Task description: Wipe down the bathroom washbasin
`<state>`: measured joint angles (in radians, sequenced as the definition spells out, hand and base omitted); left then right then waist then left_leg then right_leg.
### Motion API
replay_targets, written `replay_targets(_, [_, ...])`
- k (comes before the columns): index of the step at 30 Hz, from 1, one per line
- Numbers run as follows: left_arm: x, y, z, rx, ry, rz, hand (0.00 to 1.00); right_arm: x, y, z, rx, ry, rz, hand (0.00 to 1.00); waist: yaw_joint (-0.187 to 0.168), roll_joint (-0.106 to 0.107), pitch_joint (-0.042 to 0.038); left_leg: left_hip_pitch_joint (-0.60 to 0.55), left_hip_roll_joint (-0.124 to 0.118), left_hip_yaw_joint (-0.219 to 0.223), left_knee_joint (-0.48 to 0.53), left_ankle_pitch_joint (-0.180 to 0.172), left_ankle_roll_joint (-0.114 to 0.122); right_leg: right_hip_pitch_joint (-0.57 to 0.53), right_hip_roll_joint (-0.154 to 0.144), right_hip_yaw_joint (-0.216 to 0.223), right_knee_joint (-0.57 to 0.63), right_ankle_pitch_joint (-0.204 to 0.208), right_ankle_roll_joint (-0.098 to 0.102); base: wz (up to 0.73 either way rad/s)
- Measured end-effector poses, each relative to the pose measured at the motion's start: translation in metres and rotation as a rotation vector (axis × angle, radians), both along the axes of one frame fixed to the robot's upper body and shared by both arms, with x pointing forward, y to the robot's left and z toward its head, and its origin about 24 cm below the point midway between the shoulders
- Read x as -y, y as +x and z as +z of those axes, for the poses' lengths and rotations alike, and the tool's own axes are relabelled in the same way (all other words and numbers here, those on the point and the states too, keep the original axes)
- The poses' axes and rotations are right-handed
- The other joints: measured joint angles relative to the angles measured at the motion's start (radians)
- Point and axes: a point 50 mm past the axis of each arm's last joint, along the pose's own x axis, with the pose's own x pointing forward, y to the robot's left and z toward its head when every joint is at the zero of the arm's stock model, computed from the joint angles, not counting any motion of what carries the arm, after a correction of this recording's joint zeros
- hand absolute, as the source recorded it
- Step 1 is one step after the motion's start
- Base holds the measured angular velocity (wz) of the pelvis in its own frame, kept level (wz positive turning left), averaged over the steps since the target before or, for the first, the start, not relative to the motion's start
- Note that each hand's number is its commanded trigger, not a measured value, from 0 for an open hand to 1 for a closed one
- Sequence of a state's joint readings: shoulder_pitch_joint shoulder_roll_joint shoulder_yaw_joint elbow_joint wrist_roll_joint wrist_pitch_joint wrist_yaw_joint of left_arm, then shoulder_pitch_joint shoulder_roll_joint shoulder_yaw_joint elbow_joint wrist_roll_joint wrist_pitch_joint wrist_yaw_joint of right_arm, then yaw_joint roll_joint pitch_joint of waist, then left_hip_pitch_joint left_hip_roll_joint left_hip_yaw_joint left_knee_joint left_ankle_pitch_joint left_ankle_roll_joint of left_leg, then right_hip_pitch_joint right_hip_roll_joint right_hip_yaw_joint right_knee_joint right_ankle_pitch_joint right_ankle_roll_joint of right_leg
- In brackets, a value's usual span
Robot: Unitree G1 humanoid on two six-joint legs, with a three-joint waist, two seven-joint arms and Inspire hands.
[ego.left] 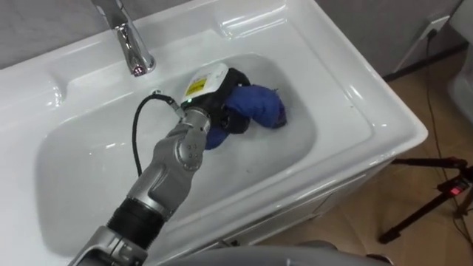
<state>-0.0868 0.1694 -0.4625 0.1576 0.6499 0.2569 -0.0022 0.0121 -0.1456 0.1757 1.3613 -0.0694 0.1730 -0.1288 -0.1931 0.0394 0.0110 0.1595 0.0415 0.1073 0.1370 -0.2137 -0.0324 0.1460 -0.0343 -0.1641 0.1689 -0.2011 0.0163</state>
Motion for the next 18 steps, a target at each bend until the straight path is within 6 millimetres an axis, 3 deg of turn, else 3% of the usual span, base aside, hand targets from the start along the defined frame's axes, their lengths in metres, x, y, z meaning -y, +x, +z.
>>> replay_targets(11, [-0.025, -0.013, -0.032, -0.095, 0.083, 0.098, 1.00, 0.001, 0.005, 0.001, 0.015, -0.005, 0.003, 0.00, 0.011, -0.011, 0.0058, -0.014, -0.001, -0.008, 0.015, 0.001, 0.001, 0.001, -0.001, -0.008, 0.001, 0.000, -0.001, 0.03])
replay_targets(13, [-0.032, -0.015, -0.040, -0.125, 0.107, 0.124, 1.00, 0.001, 0.008, 0.001, 0.026, -0.004, 0.005, 0.00, 0.012, -0.011, 0.0017, -0.017, -0.001, -0.012, 0.016, 0.001, 0.001, 0.001, -0.001, -0.013, 0.001, 0.000, -0.001, 0.07])
replay_targets(18, [-0.045, -0.022, -0.045, -0.124, 0.138, 0.184, 1.00, 0.000, 0.015, 0.002, 0.058, -0.006, 0.007, 0.00, 0.043, -0.022, 0.0023, -0.029, -0.001, -0.018, 0.024, 0.001, 0.001, -0.004, -0.001, -0.018, -0.001, 0.001, -0.002, 0.05])
